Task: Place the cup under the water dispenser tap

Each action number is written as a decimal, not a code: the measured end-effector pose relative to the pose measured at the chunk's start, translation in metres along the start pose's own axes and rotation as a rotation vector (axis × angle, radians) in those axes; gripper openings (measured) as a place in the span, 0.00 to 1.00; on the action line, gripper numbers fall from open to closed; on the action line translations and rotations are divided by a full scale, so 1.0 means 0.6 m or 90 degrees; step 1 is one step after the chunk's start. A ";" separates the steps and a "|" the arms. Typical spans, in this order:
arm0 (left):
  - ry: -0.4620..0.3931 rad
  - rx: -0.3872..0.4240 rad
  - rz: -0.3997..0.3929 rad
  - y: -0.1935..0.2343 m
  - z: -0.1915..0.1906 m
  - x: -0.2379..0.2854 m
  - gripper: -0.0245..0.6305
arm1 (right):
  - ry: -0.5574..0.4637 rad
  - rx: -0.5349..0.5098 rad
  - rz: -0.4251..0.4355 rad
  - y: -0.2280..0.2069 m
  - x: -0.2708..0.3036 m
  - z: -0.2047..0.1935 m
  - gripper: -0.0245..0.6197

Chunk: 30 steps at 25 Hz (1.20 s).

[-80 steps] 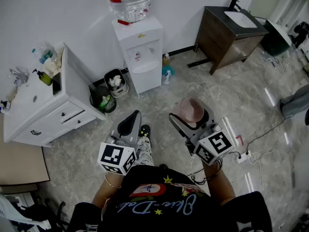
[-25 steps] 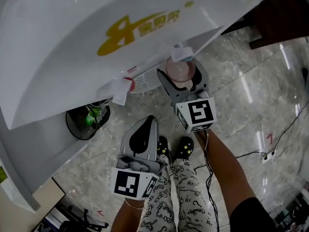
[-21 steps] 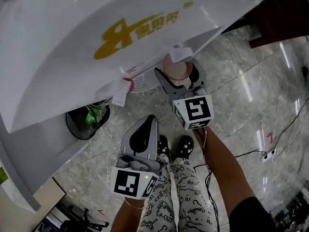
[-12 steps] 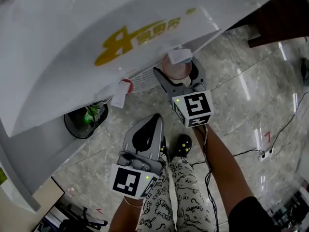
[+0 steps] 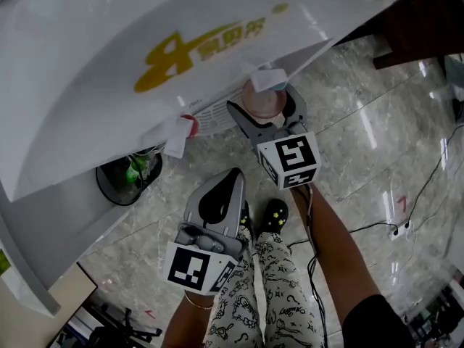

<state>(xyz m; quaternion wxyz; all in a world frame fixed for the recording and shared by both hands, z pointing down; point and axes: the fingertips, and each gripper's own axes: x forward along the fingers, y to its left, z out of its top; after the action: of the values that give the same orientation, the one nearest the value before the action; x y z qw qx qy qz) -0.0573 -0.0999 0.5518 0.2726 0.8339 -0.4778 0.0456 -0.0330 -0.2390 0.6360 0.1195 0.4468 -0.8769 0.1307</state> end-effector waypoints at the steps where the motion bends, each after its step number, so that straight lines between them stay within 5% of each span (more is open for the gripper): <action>1: 0.000 -0.001 0.000 -0.001 -0.001 0.000 0.03 | -0.002 0.004 0.001 0.000 -0.001 0.000 0.66; 25: -0.003 0.017 -0.008 -0.060 -0.002 -0.016 0.03 | 0.031 0.047 -0.004 0.000 -0.076 -0.048 0.66; 30: -0.016 0.061 0.014 -0.074 0.021 -0.031 0.03 | 0.009 0.006 0.024 0.040 -0.147 0.002 0.65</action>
<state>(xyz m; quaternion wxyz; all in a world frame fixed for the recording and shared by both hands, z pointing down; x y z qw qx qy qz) -0.0333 -0.0745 0.5165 0.2256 0.8410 -0.4879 0.0609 -0.0020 -0.1595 0.6029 0.1214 0.4300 -0.8836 0.1404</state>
